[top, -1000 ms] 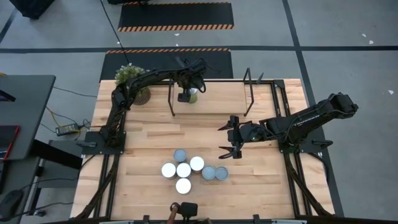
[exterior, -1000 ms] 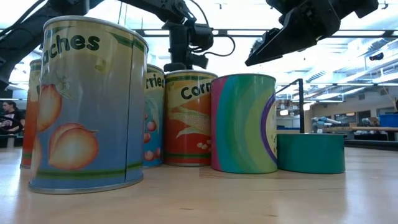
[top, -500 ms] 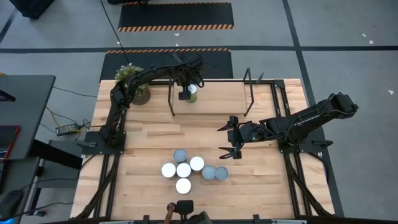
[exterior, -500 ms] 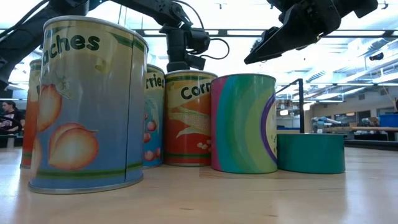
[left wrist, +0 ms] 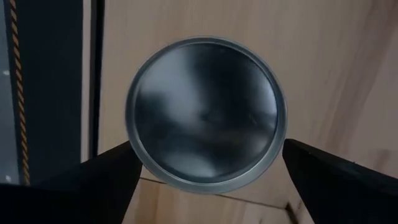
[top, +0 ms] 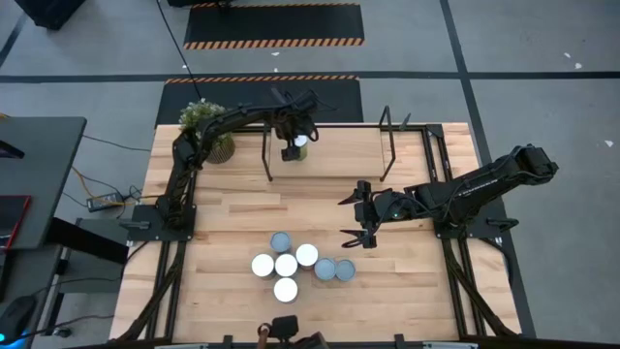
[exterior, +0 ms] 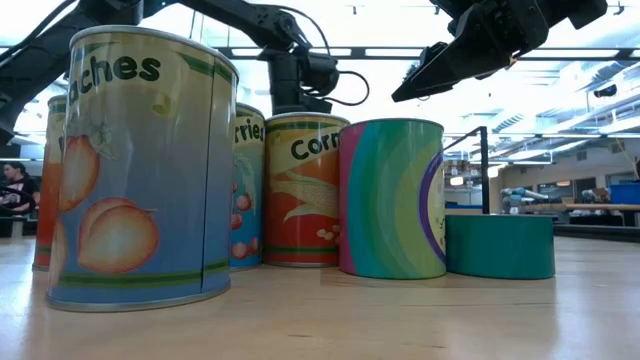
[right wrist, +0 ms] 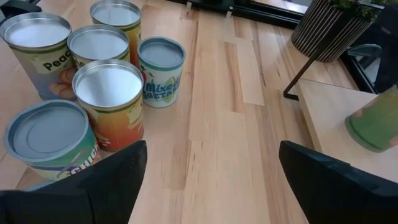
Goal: Pick and place cans onto a shelf
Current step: Put the canned oranges on the shelf
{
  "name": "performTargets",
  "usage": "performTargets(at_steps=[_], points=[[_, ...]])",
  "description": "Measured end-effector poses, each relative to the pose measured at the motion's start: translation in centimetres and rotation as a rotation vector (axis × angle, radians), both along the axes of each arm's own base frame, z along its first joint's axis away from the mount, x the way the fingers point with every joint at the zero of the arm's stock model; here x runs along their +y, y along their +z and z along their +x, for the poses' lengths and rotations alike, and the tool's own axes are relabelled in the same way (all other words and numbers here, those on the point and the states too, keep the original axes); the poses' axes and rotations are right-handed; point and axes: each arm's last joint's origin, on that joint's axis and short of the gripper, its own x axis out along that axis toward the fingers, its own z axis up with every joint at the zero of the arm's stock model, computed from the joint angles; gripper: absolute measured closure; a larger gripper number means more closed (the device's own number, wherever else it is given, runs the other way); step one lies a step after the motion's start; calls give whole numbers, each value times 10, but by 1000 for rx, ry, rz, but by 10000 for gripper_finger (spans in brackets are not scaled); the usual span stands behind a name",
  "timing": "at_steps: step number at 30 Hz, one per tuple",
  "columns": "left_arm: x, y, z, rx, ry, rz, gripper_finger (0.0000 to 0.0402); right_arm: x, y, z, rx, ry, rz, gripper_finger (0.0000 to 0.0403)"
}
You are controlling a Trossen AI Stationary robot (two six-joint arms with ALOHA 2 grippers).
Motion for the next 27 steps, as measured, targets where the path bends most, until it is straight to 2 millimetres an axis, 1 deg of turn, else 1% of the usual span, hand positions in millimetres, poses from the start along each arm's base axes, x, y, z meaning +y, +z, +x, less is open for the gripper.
performTargets(at_steps=[8,17,20,27], points=[[-14,0,7,-34,158,-39,13,0,-2,-1,18,-9,11,30],[-26,0,15,-96,448,-86,13,0,-3,-2,37,-9,7,30],[-30,0,17,-98,464,-75,13,-1,-4,-2,47,0,-10,30],[-37,1,20,-80,414,-5,13,-6,-4,-2,48,-20,-20,30]])
